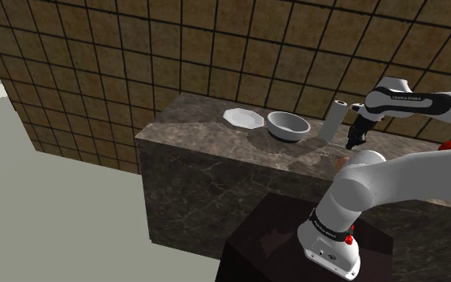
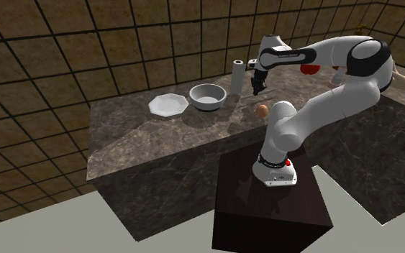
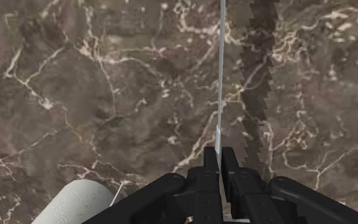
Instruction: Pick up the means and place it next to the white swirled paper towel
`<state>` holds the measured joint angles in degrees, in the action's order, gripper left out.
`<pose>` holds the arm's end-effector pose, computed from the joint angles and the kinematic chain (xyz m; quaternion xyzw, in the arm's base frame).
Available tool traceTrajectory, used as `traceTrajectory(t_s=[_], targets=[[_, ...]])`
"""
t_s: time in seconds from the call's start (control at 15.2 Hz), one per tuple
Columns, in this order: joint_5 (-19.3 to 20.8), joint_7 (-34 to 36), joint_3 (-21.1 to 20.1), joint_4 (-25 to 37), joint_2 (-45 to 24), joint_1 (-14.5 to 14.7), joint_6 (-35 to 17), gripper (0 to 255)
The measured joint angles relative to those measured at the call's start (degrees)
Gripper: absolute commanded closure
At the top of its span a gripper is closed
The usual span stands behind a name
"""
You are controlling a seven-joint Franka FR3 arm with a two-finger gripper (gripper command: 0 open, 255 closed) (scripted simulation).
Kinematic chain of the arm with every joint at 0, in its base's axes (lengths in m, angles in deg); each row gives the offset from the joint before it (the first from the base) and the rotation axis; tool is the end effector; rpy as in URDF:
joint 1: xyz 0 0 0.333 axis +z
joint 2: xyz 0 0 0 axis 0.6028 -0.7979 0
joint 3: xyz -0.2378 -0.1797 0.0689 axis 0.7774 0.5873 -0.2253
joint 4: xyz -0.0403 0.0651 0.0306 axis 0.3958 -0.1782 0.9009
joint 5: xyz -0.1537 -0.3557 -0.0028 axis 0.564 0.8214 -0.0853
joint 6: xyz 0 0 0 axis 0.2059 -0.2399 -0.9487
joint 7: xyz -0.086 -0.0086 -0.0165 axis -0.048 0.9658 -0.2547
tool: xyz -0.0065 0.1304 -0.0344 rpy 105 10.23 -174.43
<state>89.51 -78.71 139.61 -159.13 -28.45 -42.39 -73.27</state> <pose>0.0558 -0.4361 0.3387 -0.9653 -0.2599 -0.0256 0.0054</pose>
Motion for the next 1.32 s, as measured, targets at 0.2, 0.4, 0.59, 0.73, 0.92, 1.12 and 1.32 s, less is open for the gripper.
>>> traceTrajectory(t_s=[0.2,0.4,0.59,0.73,0.92,1.12,1.32], targets=[[0.2,0.1,0.3,-0.1,-0.1,0.2,-0.3,255],[0.2,0.1,0.4,-0.1,-0.1,0.2,-0.3,0],[0.2,0.1,0.4,-0.1,-0.1,0.2,-0.3,0],[0.2,0.1,0.4,-0.1,-0.1,0.2,-0.3,0],[-1.2,-0.4,-2.2,1.0,0.5,-0.8,2.1,0],[-3.3,-1.0,-5.1,3.5,0.7,-1.2,5.5,0],[-3.5,-1.2,-5.7,3.8,0.9,-1.6,6.1,0]])
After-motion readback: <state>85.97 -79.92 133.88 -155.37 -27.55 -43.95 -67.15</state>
